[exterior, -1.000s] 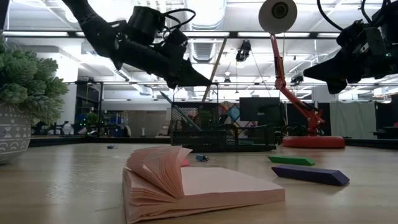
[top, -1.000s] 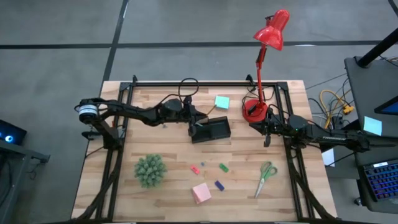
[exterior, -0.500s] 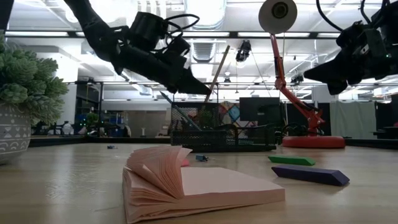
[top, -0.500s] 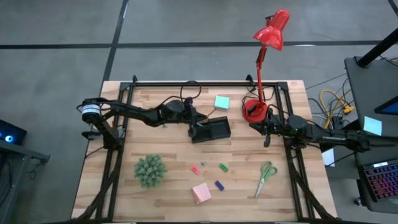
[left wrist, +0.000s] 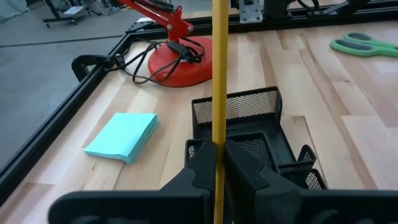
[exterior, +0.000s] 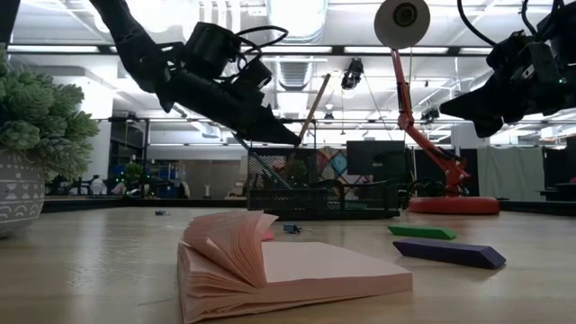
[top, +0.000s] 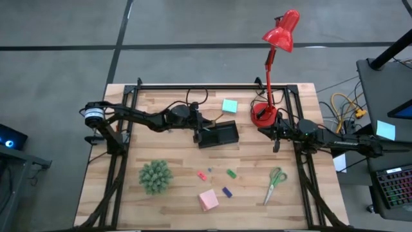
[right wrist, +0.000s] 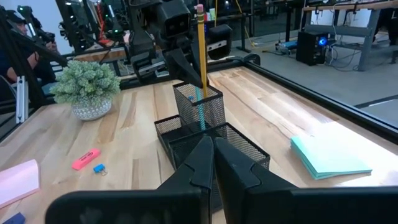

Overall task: Pick and place office supplies into organizer
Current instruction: Put the yellow pencil into the black desk organizer

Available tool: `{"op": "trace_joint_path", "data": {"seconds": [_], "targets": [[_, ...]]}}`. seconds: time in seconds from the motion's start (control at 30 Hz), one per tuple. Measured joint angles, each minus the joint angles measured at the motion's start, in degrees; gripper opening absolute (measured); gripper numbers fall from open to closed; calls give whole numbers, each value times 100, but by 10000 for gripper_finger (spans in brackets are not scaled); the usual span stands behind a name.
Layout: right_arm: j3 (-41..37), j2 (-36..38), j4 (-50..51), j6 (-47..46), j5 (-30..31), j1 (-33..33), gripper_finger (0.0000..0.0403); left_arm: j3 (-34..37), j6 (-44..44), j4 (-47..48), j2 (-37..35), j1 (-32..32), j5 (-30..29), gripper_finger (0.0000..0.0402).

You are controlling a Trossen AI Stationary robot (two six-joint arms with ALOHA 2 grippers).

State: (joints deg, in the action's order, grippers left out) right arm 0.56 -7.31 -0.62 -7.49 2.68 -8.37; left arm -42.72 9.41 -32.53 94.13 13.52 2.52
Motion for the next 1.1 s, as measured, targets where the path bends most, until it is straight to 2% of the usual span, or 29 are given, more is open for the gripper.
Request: {"op": "trace_joint_path", "data": {"seconds": [1.1], "targets": [[0, 0, -2, 0, 2, 1, 9, 151, -7, 11, -13, 2, 2, 2]]}}
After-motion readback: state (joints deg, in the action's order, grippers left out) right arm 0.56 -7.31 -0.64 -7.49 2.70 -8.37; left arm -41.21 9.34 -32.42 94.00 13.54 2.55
